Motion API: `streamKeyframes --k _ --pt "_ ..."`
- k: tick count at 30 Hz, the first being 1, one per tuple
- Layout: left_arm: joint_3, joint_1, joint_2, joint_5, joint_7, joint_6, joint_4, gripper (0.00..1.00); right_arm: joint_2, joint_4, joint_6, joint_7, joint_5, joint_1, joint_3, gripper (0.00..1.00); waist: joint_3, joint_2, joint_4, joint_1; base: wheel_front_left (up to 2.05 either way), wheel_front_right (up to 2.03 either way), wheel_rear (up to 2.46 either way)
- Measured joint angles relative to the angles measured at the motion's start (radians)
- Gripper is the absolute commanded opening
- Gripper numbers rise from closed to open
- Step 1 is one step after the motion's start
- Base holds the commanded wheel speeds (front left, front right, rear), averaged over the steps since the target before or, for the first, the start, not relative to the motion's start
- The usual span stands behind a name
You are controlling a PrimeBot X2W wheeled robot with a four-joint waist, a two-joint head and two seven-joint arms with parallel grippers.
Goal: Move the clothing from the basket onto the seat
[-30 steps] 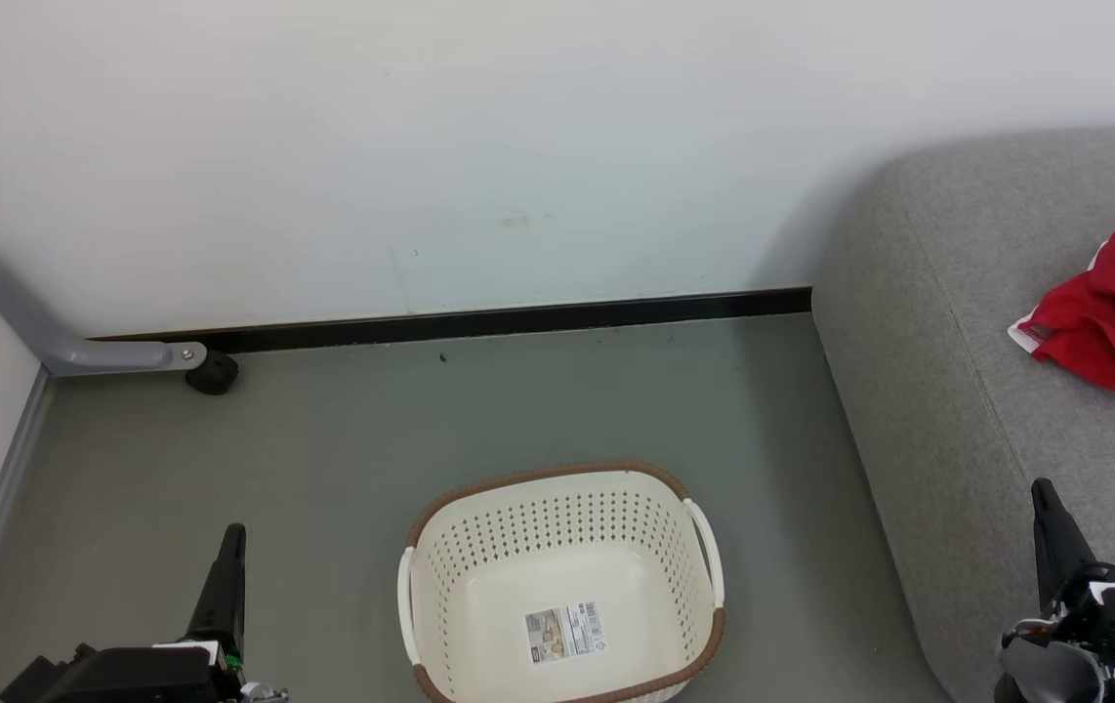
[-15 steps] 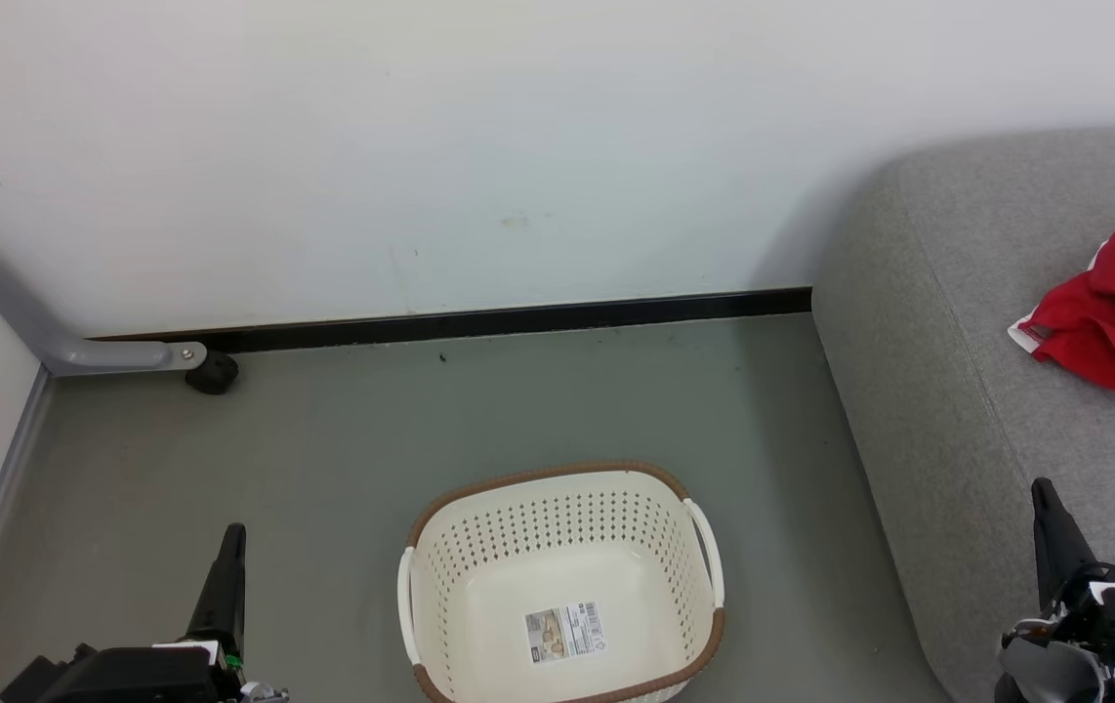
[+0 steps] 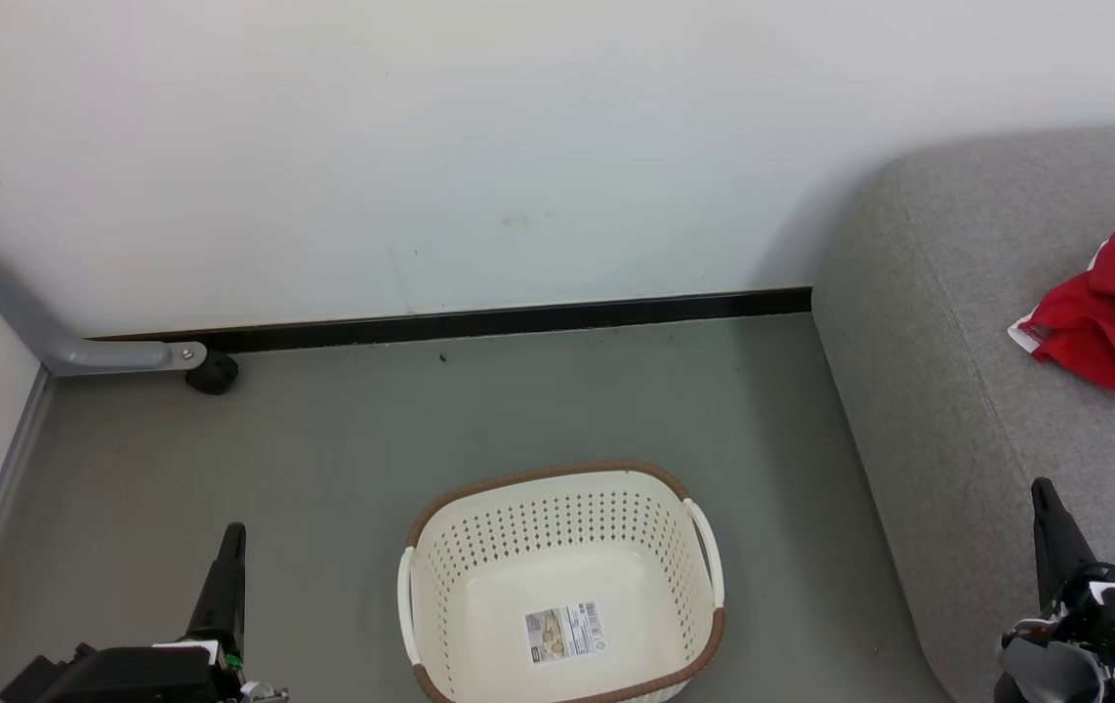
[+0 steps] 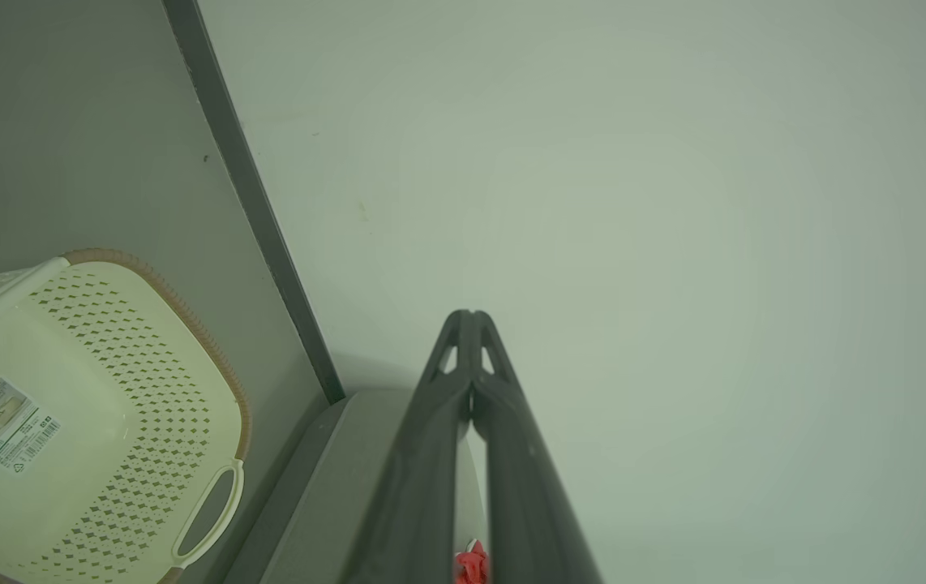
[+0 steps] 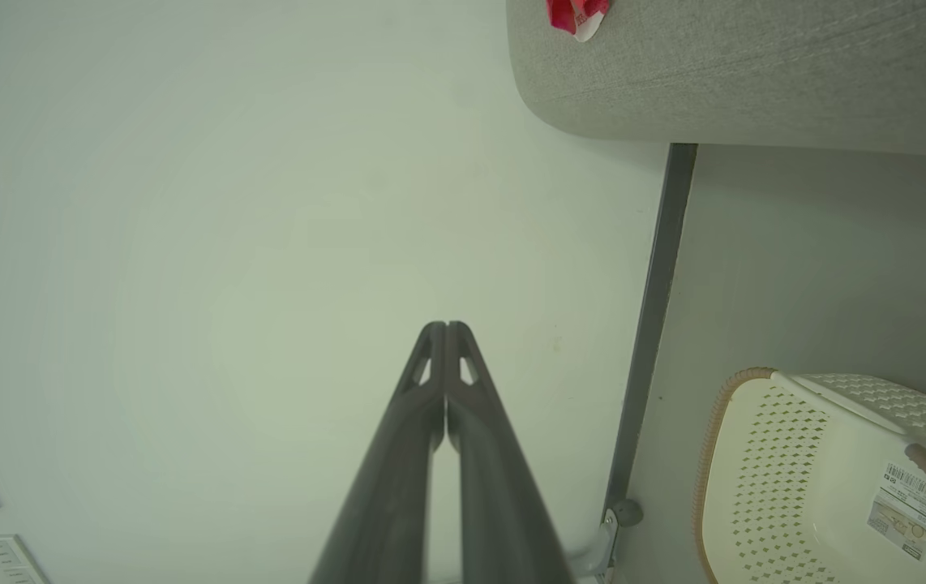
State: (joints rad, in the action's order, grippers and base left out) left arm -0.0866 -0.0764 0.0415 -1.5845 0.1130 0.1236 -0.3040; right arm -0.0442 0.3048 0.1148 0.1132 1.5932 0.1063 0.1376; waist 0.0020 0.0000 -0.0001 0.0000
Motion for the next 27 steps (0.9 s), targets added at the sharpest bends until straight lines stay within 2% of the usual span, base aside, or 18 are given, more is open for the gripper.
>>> streamKeyframes --k 27 --pt "0.000 0.000 0.000 0.000 0.000 0.000 0.001 0.00 0.000 0.000 0.000 0.000 0.001 -0.002 0.000 0.00 0.000 0.0000 0.000 0.0000 0.00 0.00 0.00"
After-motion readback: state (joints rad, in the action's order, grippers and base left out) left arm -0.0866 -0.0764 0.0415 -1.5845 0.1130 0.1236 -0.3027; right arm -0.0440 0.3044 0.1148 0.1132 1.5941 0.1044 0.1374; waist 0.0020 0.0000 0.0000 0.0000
